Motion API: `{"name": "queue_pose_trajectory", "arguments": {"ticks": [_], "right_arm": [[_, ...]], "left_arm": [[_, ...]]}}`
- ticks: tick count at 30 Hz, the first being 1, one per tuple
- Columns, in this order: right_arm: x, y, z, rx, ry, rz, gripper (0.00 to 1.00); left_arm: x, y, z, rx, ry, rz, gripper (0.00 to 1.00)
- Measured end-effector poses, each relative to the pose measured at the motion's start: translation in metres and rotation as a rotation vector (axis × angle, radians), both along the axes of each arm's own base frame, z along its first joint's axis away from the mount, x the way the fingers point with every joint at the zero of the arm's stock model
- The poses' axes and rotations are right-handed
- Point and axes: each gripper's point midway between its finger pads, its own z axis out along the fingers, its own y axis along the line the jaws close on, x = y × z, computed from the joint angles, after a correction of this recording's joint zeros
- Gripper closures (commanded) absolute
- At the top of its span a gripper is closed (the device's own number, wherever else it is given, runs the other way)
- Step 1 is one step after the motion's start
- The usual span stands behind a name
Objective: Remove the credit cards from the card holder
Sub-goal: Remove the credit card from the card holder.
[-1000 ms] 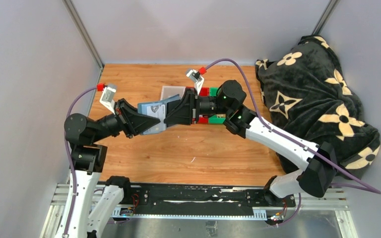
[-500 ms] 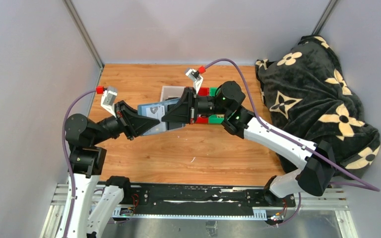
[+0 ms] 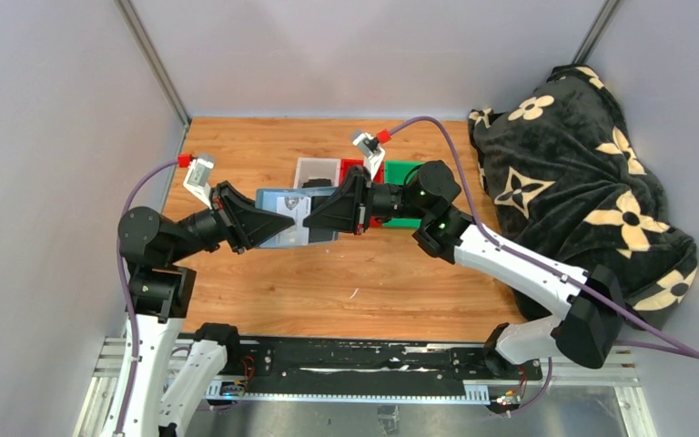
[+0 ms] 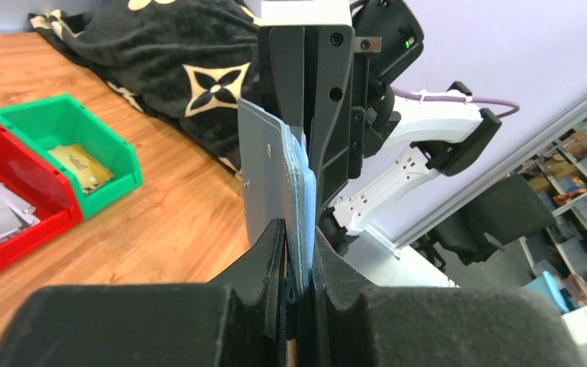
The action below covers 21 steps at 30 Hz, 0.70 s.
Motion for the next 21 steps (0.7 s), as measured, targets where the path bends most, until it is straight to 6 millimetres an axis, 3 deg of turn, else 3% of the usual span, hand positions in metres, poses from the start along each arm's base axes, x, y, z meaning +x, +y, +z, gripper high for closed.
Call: {"name": "queue_pose_trajectory", "arguments": {"ticks": [12, 17, 21], "right_arm": [[-0.007, -0.010, 0.004, 0.041, -0.010, -0.006, 1.00], [-0.008, -0.010, 0.008, 0.067, 0.007, 0.005, 0.95], [-0.006, -0.009, 0.010, 0.098, 0.026, 0.008, 0.99]], "left_arm": [[-0.003, -0.001, 0.017, -0.059, 0.007, -0.009, 1.00], [-0.003, -0.001, 0.020, -0.067, 0.003, -0.008, 1.00], [-0.004, 0.000, 0.022, -0.075, 0.001, -0.004, 1.00]]}}
